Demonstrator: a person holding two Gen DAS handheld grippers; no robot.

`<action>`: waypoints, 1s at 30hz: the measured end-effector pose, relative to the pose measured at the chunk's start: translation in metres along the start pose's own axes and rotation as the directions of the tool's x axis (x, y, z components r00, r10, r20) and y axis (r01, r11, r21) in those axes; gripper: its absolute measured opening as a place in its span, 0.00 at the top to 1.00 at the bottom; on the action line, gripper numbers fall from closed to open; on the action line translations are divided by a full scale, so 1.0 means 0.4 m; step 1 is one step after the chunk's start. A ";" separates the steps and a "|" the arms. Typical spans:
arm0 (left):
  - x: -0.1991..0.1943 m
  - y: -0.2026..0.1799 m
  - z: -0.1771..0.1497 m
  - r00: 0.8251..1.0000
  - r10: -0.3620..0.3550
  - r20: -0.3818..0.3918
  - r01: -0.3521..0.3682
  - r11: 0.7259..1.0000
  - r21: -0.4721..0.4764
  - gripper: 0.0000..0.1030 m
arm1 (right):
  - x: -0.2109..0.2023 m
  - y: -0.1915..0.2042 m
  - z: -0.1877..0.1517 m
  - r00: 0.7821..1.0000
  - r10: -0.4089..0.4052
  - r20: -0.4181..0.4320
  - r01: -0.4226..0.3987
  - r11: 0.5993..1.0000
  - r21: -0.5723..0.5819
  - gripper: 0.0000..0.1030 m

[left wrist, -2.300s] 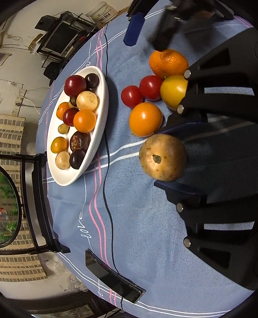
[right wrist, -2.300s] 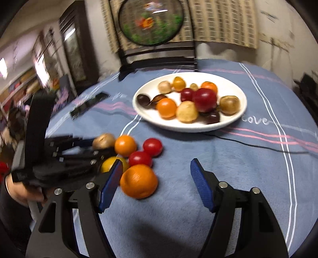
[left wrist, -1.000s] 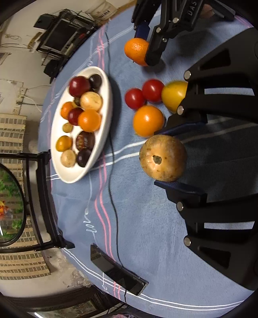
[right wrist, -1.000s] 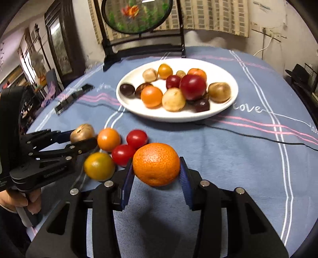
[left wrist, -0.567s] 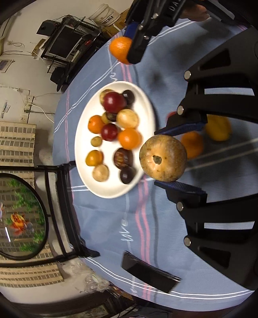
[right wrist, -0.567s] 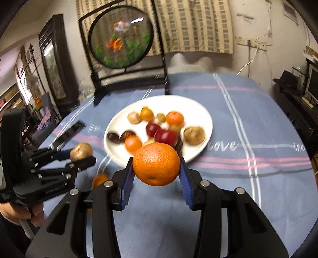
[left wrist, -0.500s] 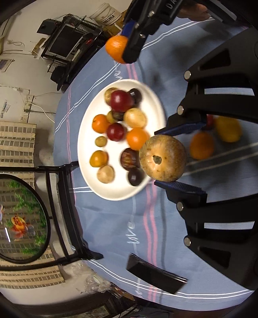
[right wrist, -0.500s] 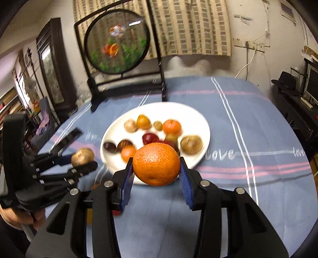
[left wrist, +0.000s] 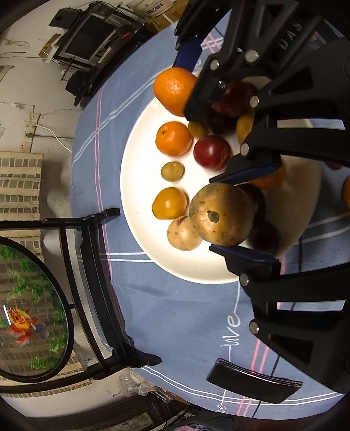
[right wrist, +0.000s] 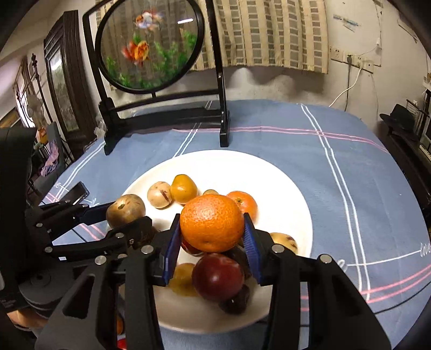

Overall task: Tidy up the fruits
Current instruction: 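Carry both fruits onto the white plate and open both tools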

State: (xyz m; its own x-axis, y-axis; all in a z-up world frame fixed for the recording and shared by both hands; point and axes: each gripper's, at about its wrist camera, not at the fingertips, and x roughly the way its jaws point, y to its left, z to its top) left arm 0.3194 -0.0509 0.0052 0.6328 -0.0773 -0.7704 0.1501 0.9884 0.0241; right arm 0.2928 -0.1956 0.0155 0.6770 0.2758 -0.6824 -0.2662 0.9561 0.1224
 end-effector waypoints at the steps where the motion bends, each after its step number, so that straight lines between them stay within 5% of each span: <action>1: 0.009 0.003 0.003 1.000 0.005 -0.002 -0.005 1.000 -0.004 0.57 | 0.010 0.000 0.001 1.000 -0.002 -0.007 0.002 1.000 -0.003 0.56; 3: 0.021 0.012 0.008 1.000 0.016 -0.002 -0.016 1.000 -0.021 0.56 | 0.024 -0.002 0.002 1.000 0.001 -0.027 -0.001 1.000 -0.010 0.56; 8: -0.018 0.025 0.014 0.994 0.063 0.089 -0.059 0.997 -0.049 0.30 | 0.025 -0.012 -0.001 1.000 -0.008 -0.027 0.008 1.000 -0.003 0.56; 20: -0.126 0.016 -0.039 0.990 0.063 0.125 -0.061 0.998 -0.016 0.21 | -0.107 -0.063 -0.041 0.999 0.013 0.038 -0.016 0.996 0.084 0.54; 24: -0.152 0.018 -0.085 0.991 0.062 0.115 -0.060 0.998 -0.023 0.19 | -0.148 -0.080 -0.086 0.999 0.004 0.053 -0.011 0.991 0.133 0.36; 30: -0.178 0.017 -0.170 0.992 0.075 0.100 -0.074 0.997 -0.015 0.18 | -0.185 -0.083 -0.149 0.999 0.027 0.023 -0.031 0.982 0.185 0.35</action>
State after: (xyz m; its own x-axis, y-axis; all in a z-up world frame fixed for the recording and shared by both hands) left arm 0.2239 -0.0297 0.0169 0.7148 -0.0154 -0.6991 0.0912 0.9933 0.0713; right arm 0.2108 -0.2537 0.0190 0.6850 0.3040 -0.6621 -0.1552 0.9488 0.2751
